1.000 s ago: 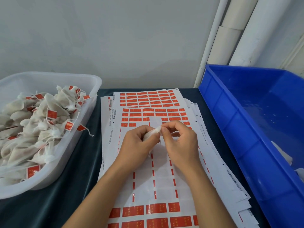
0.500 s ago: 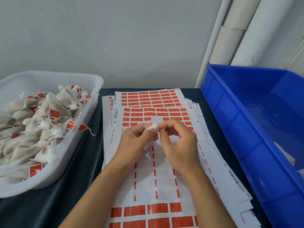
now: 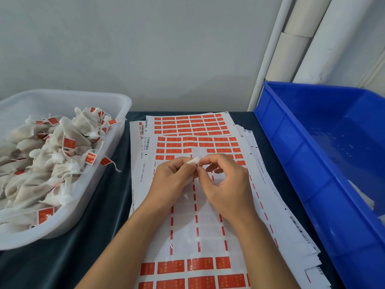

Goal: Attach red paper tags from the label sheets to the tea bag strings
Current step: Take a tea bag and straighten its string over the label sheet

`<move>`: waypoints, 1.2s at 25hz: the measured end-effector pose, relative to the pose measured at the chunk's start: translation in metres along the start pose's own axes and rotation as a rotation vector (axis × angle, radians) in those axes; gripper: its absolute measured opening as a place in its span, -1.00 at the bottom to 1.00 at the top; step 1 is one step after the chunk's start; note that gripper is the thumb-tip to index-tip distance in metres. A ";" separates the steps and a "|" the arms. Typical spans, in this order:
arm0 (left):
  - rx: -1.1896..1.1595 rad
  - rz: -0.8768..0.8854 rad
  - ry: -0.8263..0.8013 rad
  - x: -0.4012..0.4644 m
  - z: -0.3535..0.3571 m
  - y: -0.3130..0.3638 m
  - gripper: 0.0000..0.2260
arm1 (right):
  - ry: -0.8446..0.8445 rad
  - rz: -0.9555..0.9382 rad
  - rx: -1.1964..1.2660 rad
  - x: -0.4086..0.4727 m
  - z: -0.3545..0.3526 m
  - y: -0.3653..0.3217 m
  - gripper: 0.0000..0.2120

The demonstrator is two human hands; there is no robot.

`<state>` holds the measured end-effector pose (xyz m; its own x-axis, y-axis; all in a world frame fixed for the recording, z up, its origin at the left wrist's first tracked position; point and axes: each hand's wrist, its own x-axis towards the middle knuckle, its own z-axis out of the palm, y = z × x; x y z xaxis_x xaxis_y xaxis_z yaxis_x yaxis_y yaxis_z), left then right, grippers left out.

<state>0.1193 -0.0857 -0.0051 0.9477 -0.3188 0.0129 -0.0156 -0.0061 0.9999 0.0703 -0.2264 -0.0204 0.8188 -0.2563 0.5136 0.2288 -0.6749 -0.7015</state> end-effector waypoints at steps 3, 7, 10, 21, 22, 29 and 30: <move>0.033 0.001 -0.001 0.000 0.000 -0.001 -0.75 | 0.041 -0.012 -0.080 -0.001 0.002 0.002 -0.82; 0.060 0.051 -0.030 -0.001 0.002 -0.003 -0.74 | 0.156 -0.062 -0.212 0.000 0.005 0.004 -0.86; 0.096 0.058 -0.028 0.001 0.003 -0.005 -0.73 | 0.165 -0.072 -0.242 0.001 0.006 0.003 -0.88; 0.077 0.125 -0.062 -0.001 0.004 -0.004 -0.76 | 0.182 -0.062 -0.230 0.001 0.005 0.003 -0.90; 0.080 0.123 -0.060 -0.001 0.004 -0.004 -0.76 | 0.182 -0.053 -0.214 0.001 0.005 0.002 -0.91; 0.083 0.126 -0.088 -0.002 0.006 -0.006 -0.75 | 0.176 0.099 -0.081 0.003 0.005 0.001 -0.91; 0.083 0.124 -0.099 -0.001 0.005 -0.006 -0.76 | 0.166 0.124 -0.048 0.003 0.004 0.001 -0.91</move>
<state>0.1166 -0.0901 -0.0112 0.9008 -0.4141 0.1303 -0.1603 -0.0383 0.9863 0.0756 -0.2251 -0.0215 0.7401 -0.4476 0.5019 0.1027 -0.6624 -0.7421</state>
